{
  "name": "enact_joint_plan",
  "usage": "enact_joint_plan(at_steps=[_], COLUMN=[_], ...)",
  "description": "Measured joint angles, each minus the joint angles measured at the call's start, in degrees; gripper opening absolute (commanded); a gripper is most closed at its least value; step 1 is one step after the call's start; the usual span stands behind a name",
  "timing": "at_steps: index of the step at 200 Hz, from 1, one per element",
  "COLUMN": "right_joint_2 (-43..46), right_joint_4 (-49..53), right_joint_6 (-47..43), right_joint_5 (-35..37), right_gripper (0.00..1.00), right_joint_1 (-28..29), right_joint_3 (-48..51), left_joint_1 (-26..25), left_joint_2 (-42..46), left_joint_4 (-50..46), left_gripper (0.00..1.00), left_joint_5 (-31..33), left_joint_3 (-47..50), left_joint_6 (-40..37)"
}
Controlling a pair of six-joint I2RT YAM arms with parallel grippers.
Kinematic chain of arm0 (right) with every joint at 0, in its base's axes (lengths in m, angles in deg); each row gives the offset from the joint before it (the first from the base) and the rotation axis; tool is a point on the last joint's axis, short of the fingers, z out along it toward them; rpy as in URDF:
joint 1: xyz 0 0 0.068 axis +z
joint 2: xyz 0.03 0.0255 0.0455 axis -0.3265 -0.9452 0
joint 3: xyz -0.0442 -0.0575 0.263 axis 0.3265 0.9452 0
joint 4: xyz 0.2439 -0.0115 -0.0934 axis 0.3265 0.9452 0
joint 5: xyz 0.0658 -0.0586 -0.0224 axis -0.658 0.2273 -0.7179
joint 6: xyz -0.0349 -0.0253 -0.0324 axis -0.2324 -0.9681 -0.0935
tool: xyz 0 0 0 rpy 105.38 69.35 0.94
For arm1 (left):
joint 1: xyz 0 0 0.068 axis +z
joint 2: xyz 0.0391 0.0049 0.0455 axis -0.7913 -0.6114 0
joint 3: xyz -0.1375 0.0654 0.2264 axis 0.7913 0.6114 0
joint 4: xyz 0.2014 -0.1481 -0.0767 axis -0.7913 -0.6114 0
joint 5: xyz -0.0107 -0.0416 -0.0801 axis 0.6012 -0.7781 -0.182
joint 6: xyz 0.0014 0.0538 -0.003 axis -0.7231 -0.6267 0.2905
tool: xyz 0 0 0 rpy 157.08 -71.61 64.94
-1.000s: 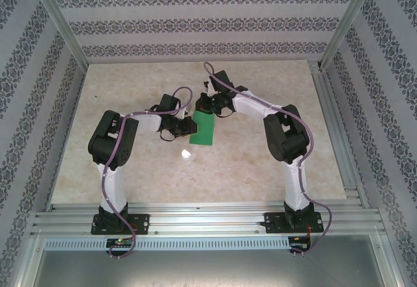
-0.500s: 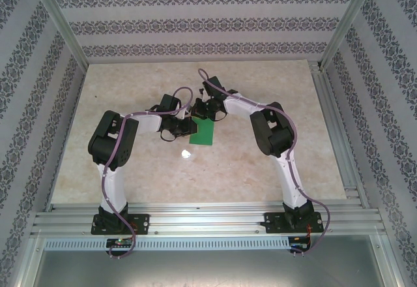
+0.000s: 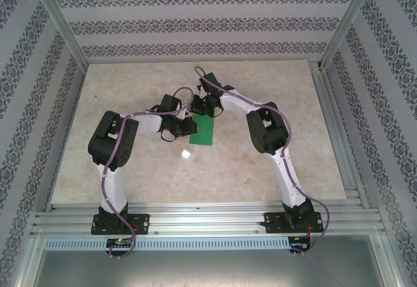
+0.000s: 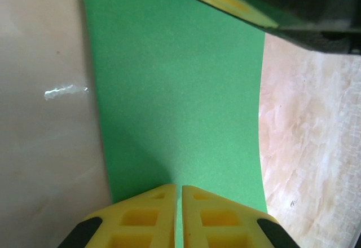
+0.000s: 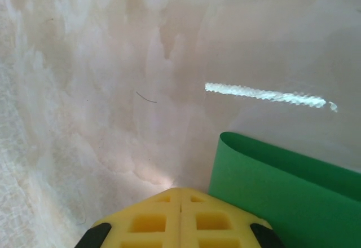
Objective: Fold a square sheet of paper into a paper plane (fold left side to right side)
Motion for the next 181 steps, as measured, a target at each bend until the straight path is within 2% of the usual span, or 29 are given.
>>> enact_joint_plan(at_steps=[63,109,130,164,181], right_joint_2=[-3.1,-1.3,6.1,24.9,31.1], right_joint_4=[3.8,5.0,4.9,0.3,-3.3], right_joint_6=[-2.8,-5.6,-6.9,-6.5,-5.1], right_joint_5=[1.6,2.0,2.1,1.9,1.2], right_gripper=[0.03,0.09,0.09,0.09,0.08], right_joint_1=[-0.9,-2.8,-3.9,-4.9,-4.2], right_joint_3=[-7.5,-8.3,-1.1,19.8,29.2], left_joint_1=[0.0,-0.3,-0.3,-0.4,-0.4], left_joint_2=[0.4,0.8,0.9,1.0,1.0], left_joint_4=[1.0,1.7,1.7,1.9,1.9], left_gripper=[0.13,0.13,0.13,0.13,0.13], left_joint_5=[0.1,0.9,1.0,1.3,1.4], left_joint_3=[0.9,1.4,1.5,1.6,1.6], left_joint_6=[0.0,0.0,0.0,0.0,0.0])
